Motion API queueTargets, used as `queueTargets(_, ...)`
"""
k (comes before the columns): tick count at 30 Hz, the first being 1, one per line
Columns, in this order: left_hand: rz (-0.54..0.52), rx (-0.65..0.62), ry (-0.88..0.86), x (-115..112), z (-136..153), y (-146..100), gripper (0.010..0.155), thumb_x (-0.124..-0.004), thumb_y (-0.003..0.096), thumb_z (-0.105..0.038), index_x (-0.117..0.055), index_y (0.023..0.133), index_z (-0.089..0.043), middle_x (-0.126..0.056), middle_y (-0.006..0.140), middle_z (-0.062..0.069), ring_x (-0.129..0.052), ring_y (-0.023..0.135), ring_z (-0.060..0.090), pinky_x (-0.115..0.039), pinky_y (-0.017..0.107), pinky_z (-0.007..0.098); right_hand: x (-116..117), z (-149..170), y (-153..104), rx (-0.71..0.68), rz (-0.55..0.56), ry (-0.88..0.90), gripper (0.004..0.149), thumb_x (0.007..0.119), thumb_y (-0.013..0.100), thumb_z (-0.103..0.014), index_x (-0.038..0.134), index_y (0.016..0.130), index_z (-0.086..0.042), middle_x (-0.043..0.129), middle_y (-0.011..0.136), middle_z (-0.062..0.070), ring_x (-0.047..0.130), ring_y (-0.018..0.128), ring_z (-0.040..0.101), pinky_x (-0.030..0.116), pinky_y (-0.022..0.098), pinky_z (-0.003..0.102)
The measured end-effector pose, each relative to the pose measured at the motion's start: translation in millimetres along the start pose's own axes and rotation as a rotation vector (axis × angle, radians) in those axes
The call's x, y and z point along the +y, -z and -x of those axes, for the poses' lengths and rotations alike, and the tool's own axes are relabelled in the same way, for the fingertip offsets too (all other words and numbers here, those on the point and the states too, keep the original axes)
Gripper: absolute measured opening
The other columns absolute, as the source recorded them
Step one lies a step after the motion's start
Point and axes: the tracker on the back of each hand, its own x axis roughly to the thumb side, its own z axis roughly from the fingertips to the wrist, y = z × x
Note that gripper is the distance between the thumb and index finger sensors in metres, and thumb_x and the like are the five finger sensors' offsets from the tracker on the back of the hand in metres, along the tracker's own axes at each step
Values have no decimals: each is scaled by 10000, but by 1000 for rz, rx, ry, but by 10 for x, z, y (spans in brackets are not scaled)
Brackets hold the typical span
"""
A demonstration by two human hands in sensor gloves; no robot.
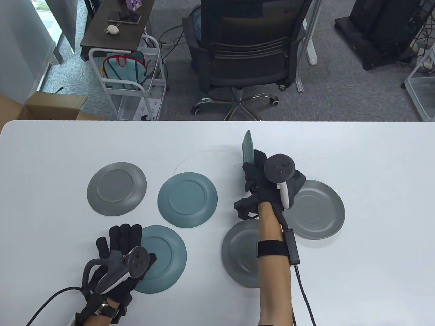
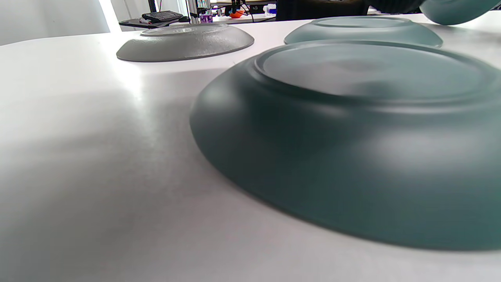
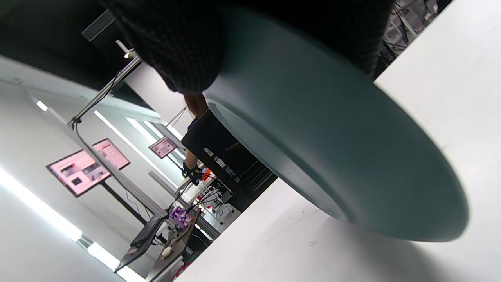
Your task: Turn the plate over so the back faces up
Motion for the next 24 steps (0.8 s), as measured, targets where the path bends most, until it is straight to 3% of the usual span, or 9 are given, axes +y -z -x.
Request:
queueTargets(7,2,0,-3,4,1,-1,887,-516,567,-679,-172,1192,-152,-247,1210,208,-314,1167,495,-290,765,706,-102,254,71,99,13,158,521,893,442,-267,712,910,-129,896,800,113,974,621,296,880,422,350)
queueTargets(14,-1,5,-3,5,10,-3,888,-519,567,-678,-173,1192,-150,-246,1209,210,-310,1167,495,-285,764,708,-59,424,95,197,18,228,527,897,440,-287,711,896,-103,904,756,118,982,570,280,881,392,332)
queueTargets(24,1,1,-9,4,13,-4,887,-517,566,-680,-175,1192,-152,-253,1210,206,-318,1167,495,-283,765,706,22,560,153,360,37,130,616,884,441,-331,685,915,10,920,677,147,1005,463,264,892,312,305)
